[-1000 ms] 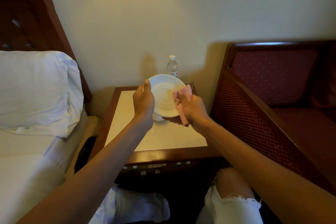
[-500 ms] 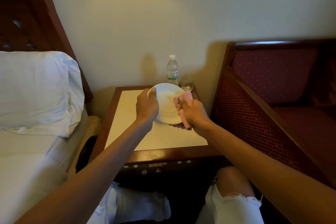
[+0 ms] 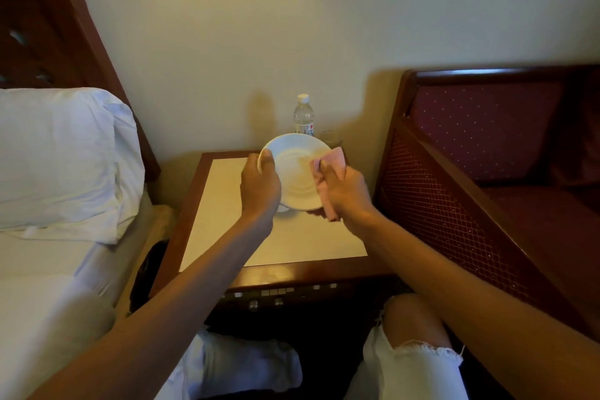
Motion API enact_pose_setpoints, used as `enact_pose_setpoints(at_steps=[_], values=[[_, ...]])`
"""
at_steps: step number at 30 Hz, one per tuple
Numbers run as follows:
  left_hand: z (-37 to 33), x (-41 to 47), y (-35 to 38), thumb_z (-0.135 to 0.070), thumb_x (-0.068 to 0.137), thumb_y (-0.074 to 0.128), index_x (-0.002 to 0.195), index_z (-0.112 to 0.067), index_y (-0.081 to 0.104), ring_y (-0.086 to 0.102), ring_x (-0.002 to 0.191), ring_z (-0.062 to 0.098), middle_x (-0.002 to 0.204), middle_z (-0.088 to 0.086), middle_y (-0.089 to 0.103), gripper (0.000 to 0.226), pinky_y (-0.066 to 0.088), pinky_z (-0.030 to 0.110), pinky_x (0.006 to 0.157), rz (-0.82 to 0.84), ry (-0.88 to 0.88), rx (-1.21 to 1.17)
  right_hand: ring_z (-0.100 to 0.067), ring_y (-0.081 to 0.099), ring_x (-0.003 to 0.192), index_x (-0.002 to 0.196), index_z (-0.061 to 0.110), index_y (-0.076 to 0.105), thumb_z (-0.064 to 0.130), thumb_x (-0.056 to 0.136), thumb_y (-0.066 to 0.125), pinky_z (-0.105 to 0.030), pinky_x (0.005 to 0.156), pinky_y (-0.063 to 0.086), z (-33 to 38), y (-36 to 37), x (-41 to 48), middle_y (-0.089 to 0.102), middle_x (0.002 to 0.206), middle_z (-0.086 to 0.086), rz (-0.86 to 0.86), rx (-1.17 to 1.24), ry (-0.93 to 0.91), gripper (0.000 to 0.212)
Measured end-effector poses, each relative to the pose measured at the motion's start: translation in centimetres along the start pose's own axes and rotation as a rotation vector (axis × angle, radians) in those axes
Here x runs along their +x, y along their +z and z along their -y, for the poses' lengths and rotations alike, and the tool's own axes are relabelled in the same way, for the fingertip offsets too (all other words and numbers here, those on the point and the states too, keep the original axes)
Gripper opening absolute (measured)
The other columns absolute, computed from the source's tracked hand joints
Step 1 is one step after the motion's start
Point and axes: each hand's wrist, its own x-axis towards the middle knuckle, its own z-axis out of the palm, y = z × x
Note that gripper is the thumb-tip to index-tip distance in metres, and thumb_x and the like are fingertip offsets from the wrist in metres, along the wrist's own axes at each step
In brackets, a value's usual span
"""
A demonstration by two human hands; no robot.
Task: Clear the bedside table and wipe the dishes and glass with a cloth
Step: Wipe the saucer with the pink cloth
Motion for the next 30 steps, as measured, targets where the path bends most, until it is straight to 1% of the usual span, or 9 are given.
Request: enact_pose_setpoints(at_steps=[4, 8, 12, 15, 18, 22, 25, 28, 30], values=[[-0.6, 0.8, -2.2, -0.041, 0.096, 0.055, 0.102, -0.024, 0.064, 0.062, 0.083, 0.025, 0.1, 0.005, 0.062, 0.02, 0.055, 0.038, 0.069, 0.373, -0.245, -0.078, -0.024, 0.064, 0.07, 0.095, 0.003, 0.067, 0.047, 0.093, 0.059, -0.034, 0.062, 0.052, 3.4, -3.8, 1.4, 0.071, 0.087, -0.02, 0.229, -0.28, -0.179, 0.045], [-1.1, 0.8, -2.3, -0.043, 0.099, 0.053, 0.087, -0.024, 0.065, 0.058, 0.078, 0.019, 0.087, 0.0, 0.064, 0.025, 0.047, 0.028, 0.063, 0.521, -0.168, 0.143, -0.013, 0.063, 0.066, 0.098, 0.009, 0.07, 0.047, 0.094, 0.056, -0.024, 0.061, 0.05, 4.9, -4.5, 0.6, 0.07, 0.081, -0.008, 0.496, -0.505, -0.256, 0.041], [-0.1, 2.2, -1.0, -0.034, 0.102, 0.051, 0.066, -0.02, 0.051, 0.042, 0.067, 0.017, 0.064, -0.004, 0.048, 0.039, 0.029, 0.029, 0.06, 0.239, 0.079, 0.165, -0.014, 0.06, 0.058, 0.093, 0.011, 0.064, 0.046, 0.097, 0.051, -0.022, 0.048, 0.048, 2.8, -1.6, -0.8, 0.064, 0.075, -0.004, 0.188, -0.345, -0.202, 0.037], [0.7, 1.1, -0.1, -0.033, 0.106, 0.039, 0.084, -0.017, 0.057, 0.047, 0.075, 0.02, 0.076, -0.005, 0.054, 0.032, 0.036, 0.034, 0.067, -0.111, 0.115, 0.126, -0.026, 0.07, 0.075, 0.111, 0.011, 0.055, 0.047, 0.096, 0.054, -0.036, 0.047, 0.057, 0.7, 0.8, -2.0, 0.066, 0.095, -0.008, -0.007, -0.003, -0.02, 0.039], [2.3, -0.4, 0.1, -0.031, 0.107, 0.031, 0.092, -0.014, 0.054, 0.048, 0.077, 0.015, 0.081, -0.004, 0.052, 0.033, 0.038, 0.033, 0.066, -0.074, 0.044, 0.118, -0.027, 0.07, 0.087, 0.116, 0.013, 0.054, 0.044, 0.096, 0.054, -0.037, 0.056, 0.059, 0.4, 0.4, -1.7, 0.066, 0.102, -0.006, 0.034, -0.003, 0.056, 0.037], [3.3, 0.4, -0.9, -0.031, 0.104, 0.039, 0.081, -0.014, 0.056, 0.046, 0.073, 0.017, 0.078, 0.0, 0.053, 0.033, 0.035, 0.033, 0.066, 0.162, -0.02, 0.206, -0.011, 0.061, 0.065, 0.092, 0.018, 0.062, 0.04, 0.098, 0.054, -0.016, 0.046, 0.046, 2.3, -2.3, -0.9, 0.064, 0.079, 0.0, 0.325, -0.218, -0.001, 0.025], [2.6, 0.8, -0.3, -0.033, 0.104, 0.04, 0.077, -0.016, 0.054, 0.047, 0.076, 0.022, 0.073, -0.001, 0.051, 0.034, 0.036, 0.035, 0.07, 0.007, 0.005, 0.167, -0.02, 0.067, 0.079, 0.103, 0.013, 0.063, 0.047, 0.095, 0.055, -0.026, 0.059, 0.056, 1.0, -0.6, -0.9, 0.069, 0.091, -0.008, 0.17, -0.109, 0.011, 0.036], [1.6, 0.5, 0.4, -0.035, 0.106, 0.031, 0.093, -0.017, 0.055, 0.054, 0.088, 0.024, 0.083, -0.004, 0.054, 0.032, 0.046, 0.039, 0.083, -0.226, -0.042, 0.023, -0.028, 0.066, 0.1, 0.131, 0.019, 0.051, 0.049, 0.096, 0.052, -0.038, 0.064, 0.061, -1.1, 2.6, -1.9, 0.065, 0.115, -0.006, 0.017, 0.067, 0.056, 0.047], [1.7, 0.6, 0.1, -0.038, 0.105, 0.034, 0.097, -0.02, 0.054, 0.057, 0.094, 0.025, 0.088, -0.003, 0.055, 0.028, 0.049, 0.041, 0.084, -0.174, -0.062, -0.01, -0.028, 0.067, 0.101, 0.136, 0.022, 0.046, 0.05, 0.095, 0.051, -0.044, 0.068, 0.062, -1.2, 2.8, -1.9, 0.064, 0.118, -0.004, 0.015, 0.076, 0.063, 0.05]])
